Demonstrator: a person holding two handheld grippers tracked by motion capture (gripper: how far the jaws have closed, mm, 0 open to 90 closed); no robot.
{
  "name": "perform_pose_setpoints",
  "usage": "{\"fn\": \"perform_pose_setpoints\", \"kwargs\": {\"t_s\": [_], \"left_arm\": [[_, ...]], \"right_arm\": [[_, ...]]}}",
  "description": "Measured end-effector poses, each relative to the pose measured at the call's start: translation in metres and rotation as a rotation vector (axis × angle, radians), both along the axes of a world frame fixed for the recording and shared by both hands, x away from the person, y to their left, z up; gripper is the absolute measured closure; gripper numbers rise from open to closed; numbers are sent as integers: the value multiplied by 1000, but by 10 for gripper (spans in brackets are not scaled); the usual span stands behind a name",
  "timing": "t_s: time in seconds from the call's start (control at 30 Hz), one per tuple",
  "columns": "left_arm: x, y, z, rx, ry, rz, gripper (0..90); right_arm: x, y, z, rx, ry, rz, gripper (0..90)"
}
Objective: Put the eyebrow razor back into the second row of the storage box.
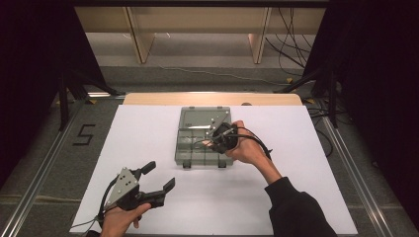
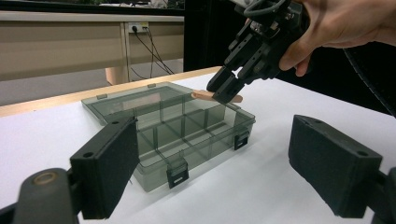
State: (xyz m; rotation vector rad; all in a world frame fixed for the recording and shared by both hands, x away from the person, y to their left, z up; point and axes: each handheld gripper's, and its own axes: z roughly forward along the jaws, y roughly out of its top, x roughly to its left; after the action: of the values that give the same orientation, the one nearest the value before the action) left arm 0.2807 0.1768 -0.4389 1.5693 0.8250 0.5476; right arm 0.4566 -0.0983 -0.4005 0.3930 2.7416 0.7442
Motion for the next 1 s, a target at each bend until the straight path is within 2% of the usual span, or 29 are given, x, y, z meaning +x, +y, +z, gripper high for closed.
{"fn": "perform_pose_setpoints", "kwargs": {"t_s": [0.4, 1.0], "left_arm": [[0, 0, 0, -2, 0, 0, 159], [0, 0, 0, -4, -1, 1, 159]], "right_arm": [[8, 1, -13, -44, 41, 5, 744], [11, 2, -23, -84, 55, 6, 743]]}}
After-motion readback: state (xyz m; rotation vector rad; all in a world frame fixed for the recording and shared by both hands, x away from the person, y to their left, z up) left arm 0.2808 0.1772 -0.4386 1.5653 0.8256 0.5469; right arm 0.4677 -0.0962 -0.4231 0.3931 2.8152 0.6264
